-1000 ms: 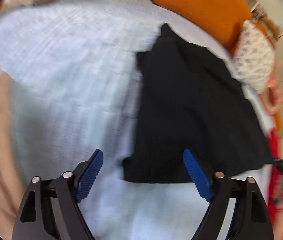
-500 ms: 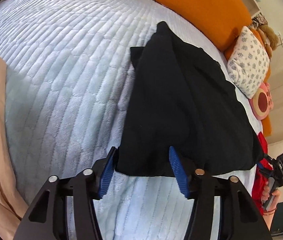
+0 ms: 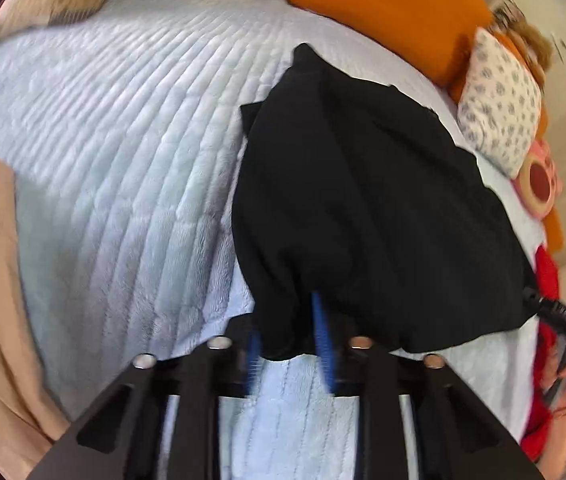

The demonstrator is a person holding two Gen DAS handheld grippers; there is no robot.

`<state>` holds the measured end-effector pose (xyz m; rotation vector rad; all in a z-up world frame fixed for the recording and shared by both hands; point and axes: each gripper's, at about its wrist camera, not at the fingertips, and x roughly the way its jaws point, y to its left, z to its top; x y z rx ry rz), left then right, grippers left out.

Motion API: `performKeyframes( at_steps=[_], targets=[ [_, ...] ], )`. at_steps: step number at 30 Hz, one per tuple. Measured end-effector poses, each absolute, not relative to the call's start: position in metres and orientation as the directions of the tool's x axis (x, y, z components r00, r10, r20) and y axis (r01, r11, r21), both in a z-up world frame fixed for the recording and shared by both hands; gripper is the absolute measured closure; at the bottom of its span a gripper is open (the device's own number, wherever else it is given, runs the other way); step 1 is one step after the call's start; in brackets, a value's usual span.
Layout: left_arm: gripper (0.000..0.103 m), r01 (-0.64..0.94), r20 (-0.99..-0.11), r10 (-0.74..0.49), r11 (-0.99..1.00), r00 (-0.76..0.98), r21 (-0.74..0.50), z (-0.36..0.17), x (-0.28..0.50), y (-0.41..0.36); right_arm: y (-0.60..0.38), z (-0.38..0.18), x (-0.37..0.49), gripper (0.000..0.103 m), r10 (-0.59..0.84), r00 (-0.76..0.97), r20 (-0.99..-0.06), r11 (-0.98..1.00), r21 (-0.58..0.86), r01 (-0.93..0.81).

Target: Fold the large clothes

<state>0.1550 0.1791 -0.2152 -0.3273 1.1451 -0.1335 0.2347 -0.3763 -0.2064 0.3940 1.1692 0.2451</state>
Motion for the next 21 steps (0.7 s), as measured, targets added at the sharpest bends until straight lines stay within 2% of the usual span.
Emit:
performKeyframes(
  at_steps=[3,9,10,12,16,18,21],
  targets=[
    [0.085,-0.004,-0.887,-0.227,0.968,0.401,-0.249,-0.201,0.157,0.17,-0.372,-0.191,0.232,0.075,0.355,0.386,-0.852,0.928,0.372,-0.033],
    [0.088,0.06,-0.892,-0.152,0.988,0.426,-0.14,-0.162,0.158,0.178,-0.369,-0.152,0.229,0.077,0.324,0.393,-0.861,0.946,0.3,-0.122],
    [0.088,0.065,-0.89,-0.173,0.985,0.422,-0.16,-0.159,0.159,0.185,-0.372,-0.15,0.227,0.077,0.327,0.391,-0.86,0.945,0.303,-0.122],
    [0.088,0.058,-0.89,-0.215,0.976,0.403,-0.21,-0.165,0.158,0.195,-0.377,-0.155,0.226,0.076,0.343,0.377,-0.86,0.939,0.323,-0.119],
    [0.088,0.062,-0.919,-0.181,0.984,0.35,-0.17,-0.206,0.153,0.179,-0.378,-0.197,0.221,0.076,0.323,0.332,-0.886,0.946,0.311,-0.091],
    [0.088,0.039,-0.926,-0.191,0.981,0.326,-0.189,-0.227,0.15,0.181,-0.384,-0.214,0.217,0.076,0.344,0.333,-0.878,0.937,0.344,-0.061],
    [0.085,0.016,-0.919,-0.22,0.974,0.328,-0.227,-0.239,0.146,0.187,-0.391,-0.219,0.212,0.072,0.372,0.351,-0.859,0.923,0.381,-0.045]
  ],
)
